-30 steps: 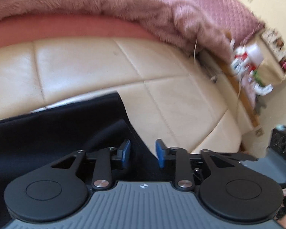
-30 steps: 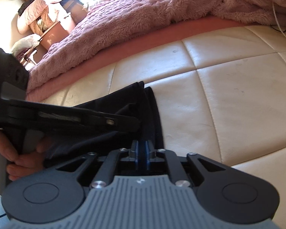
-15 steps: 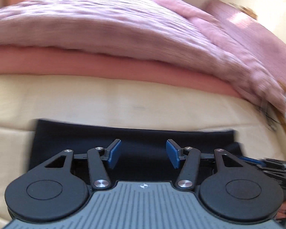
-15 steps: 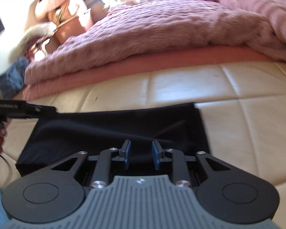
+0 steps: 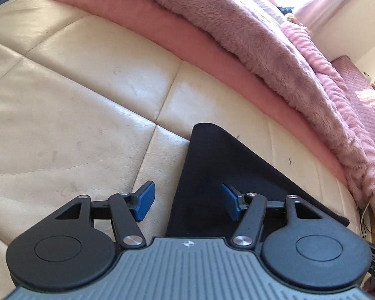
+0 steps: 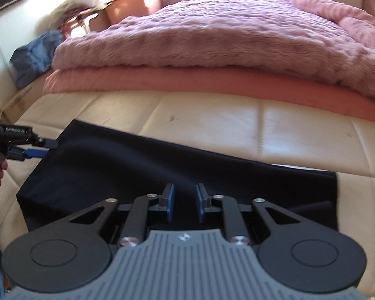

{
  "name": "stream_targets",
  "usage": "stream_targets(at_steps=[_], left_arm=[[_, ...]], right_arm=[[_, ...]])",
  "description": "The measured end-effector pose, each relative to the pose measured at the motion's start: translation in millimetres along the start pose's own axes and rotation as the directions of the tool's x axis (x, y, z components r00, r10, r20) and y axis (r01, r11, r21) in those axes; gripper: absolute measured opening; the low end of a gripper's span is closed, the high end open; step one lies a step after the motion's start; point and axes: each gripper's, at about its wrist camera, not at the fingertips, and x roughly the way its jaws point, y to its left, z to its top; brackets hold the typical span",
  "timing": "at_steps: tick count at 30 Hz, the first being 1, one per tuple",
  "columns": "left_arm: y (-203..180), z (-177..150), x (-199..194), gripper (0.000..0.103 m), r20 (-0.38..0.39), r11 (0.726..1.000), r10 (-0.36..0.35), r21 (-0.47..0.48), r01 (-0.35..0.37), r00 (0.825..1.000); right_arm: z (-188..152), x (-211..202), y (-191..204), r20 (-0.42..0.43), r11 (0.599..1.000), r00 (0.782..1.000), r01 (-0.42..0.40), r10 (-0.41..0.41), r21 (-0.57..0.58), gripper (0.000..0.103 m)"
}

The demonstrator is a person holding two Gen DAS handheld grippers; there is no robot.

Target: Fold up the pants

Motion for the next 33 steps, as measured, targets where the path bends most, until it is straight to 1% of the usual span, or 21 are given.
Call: stream_targets(at_steps=[2, 4, 7, 9, 11, 13, 18, 21, 23, 24, 26, 27, 28, 30, 33], left_arm=[[-2, 2, 3, 0.070, 0.000, 1.000, -0.003, 0.008, 0.003, 1.000], [-8, 3, 8, 0.071, 0.003, 0.999, 0.013, 0.046, -0.013, 1.000], [-19, 0, 10, 0.071, 0.020, 0.988, 0.060, 0.141, -0.062, 0.998], [-24, -4, 13, 0.071, 0.031, 0.979, 0.081, 0.183, -0.086, 0.996], [-25, -5, 14, 0.071, 0.032, 0.976, 0.084, 0.198, -0.089, 0.996], [-21, -4, 11, 0.071, 0.022, 0.980, 0.066, 0.188, -0.069, 0.998], [-8, 3, 6, 0.071, -0.050, 0.995, 0.008, 0.098, -0.003, 0.999], [-4, 1, 4, 0.069, -0.085, 0.998, -0.009, 0.059, 0.014, 0.996], [-7, -3, 3, 0.060, -0.091, 0.998, 0.013, 0.064, -0.007, 0.996], [-8, -5, 3, 0.045, -0.086, 0.997, 0.029, 0.074, -0.023, 0.996], [-6, -5, 2, 0.031, -0.078, 0.998, 0.036, 0.060, -0.032, 0.996], [-3, -4, 2, 0.010, -0.090, 0.999, 0.015, 0.035, -0.012, 0.996], [1, -3, 2, 0.009, -0.097, 1.000, -0.008, 0.004, 0.008, 0.995], [2, -2, -1, 0.007, -0.082, 1.000, -0.023, -0.010, 0.022, 0.996], [-2, 1, -19, 0.007, -0.029, 0.997, -0.066, -0.032, 0.065, 0.997]], right_arm=[[2, 8, 9, -0.005, 1.000, 1.000, -0.014, 0.014, -0.017, 0.012], [6, 19, 19, -0.013, 0.999, 1.000, -0.021, 0.021, -0.045, 0.011], [18, 42, 30, -0.020, 0.995, 1.000, 0.021, -0.024, -0.097, 0.010], [24, 60, 31, -0.044, 0.994, 0.999, 0.024, -0.029, -0.102, 0.010], [29, 78, 32, -0.062, 0.990, 0.996, 0.051, -0.060, -0.134, 0.007], [34, 88, 31, -0.050, 0.983, 0.995, 0.074, -0.084, -0.167, 0.002], [47, 105, 27, -0.053, 0.978, 0.992, 0.105, -0.116, -0.179, 0.001], [53, 110, 26, -0.062, 0.980, 0.990, 0.112, -0.124, -0.166, 0.001], [57, 106, 25, -0.068, 0.983, 0.990, 0.109, -0.120, -0.147, 0.002], [58, 102, 25, -0.061, 0.986, 0.992, 0.101, -0.110, -0.133, 0.003], [55, 85, 24, -0.032, 0.990, 0.995, 0.089, -0.093, -0.109, 0.003], [52, 78, 24, -0.025, 0.991, 0.995, 0.091, -0.093, -0.100, 0.005], [47, 68, 23, -0.023, 0.992, 0.995, 0.090, -0.093, -0.091, 0.007], [34, 48, 18, -0.020, 0.993, 0.996, 0.087, -0.089, -0.081, 0.007], [12, 17, 4, -0.012, 0.991, 0.993, 0.118, -0.119, -0.066, 0.008]])
